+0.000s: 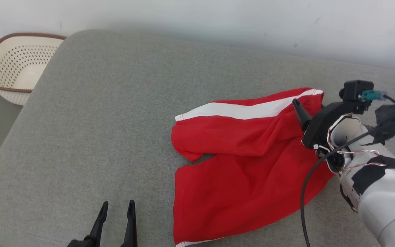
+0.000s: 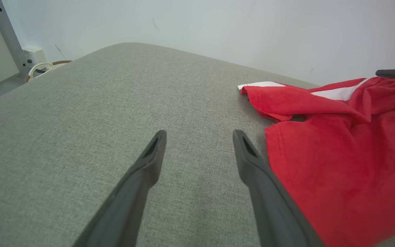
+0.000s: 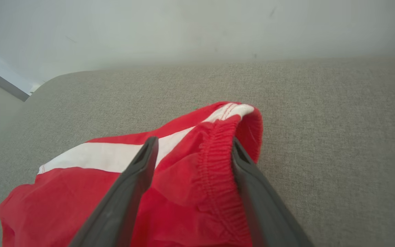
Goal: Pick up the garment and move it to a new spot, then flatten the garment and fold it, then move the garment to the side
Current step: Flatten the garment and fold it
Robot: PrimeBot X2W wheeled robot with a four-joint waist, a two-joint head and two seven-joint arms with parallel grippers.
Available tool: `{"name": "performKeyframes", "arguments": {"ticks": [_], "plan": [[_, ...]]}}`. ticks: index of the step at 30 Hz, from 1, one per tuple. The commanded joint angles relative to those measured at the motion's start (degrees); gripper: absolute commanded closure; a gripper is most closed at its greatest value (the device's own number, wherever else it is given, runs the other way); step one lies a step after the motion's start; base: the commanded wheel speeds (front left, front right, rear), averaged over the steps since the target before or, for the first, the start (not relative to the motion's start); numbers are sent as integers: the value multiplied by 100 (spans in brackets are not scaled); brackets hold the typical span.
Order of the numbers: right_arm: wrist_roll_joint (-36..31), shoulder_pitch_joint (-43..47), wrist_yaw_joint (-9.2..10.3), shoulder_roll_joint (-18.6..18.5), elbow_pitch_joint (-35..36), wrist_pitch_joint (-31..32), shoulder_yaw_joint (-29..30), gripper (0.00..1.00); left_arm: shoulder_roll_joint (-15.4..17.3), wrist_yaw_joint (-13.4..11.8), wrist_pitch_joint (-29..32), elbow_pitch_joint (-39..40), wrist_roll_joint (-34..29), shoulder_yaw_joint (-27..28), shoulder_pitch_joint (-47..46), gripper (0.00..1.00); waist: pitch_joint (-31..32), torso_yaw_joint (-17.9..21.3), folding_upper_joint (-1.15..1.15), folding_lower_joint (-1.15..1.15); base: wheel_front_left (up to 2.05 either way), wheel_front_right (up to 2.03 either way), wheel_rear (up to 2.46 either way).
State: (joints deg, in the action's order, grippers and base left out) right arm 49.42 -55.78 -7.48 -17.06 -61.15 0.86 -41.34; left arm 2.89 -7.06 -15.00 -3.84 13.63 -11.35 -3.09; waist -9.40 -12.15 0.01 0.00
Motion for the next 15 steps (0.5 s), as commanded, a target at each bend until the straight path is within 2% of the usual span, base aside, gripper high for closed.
{"name": "performKeyframes", "arguments": {"ticks": [1,6,15], "plan": [[50,114,-3,-94,122,-98,-87,0,3,30,-26,-37,-61,33,109,0,144,114,-1,0,0,0,0],[301,579,-3,-339,639,-379,-372,0,4,69,-25,-29,-107,123,268,0,379,284,-1,0,0,0,0],[508,1347,-3,-952,1705,-1359,-552,0,2,101,-26,75,-163,284,493,0,589,511,-1,0,0,0,0]]}}
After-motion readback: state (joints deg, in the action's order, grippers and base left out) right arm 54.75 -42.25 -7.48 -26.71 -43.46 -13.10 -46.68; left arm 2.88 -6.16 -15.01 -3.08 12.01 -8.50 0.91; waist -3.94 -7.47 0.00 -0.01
